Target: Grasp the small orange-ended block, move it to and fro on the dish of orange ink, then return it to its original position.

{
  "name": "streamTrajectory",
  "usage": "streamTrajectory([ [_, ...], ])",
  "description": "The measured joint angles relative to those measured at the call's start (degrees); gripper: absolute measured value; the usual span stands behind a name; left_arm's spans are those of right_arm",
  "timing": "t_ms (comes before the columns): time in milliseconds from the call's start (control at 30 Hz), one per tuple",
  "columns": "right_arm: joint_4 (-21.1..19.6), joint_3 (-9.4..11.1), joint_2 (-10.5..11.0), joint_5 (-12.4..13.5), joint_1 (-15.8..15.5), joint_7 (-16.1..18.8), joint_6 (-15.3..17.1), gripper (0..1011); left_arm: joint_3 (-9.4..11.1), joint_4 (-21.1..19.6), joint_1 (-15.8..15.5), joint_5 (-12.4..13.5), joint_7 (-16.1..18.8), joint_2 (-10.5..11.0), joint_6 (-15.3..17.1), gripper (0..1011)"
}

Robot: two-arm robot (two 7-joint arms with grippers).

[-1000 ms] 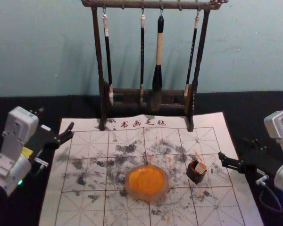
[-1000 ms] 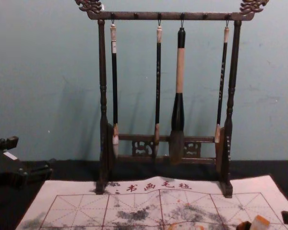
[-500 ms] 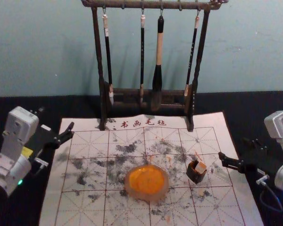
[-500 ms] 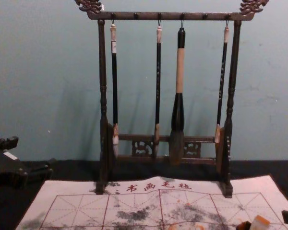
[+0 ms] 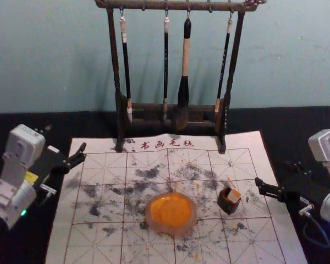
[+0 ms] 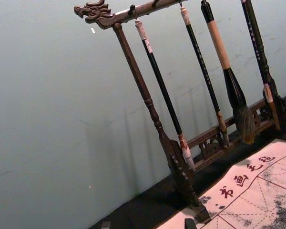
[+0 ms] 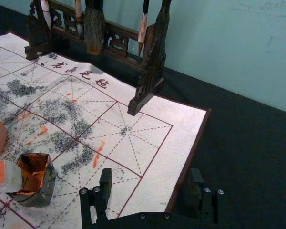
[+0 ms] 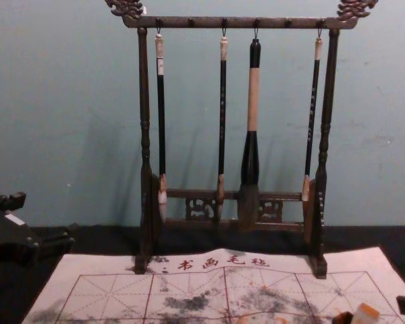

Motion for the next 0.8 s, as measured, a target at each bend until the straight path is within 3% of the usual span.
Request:
streamTrajectory([
  [800,-0.05,0.0,0.02,0.03,0.0,0.01,-0.03,1000,0.0,0.0,0.0,0.0,0.0,0.0,0.0,1001],
])
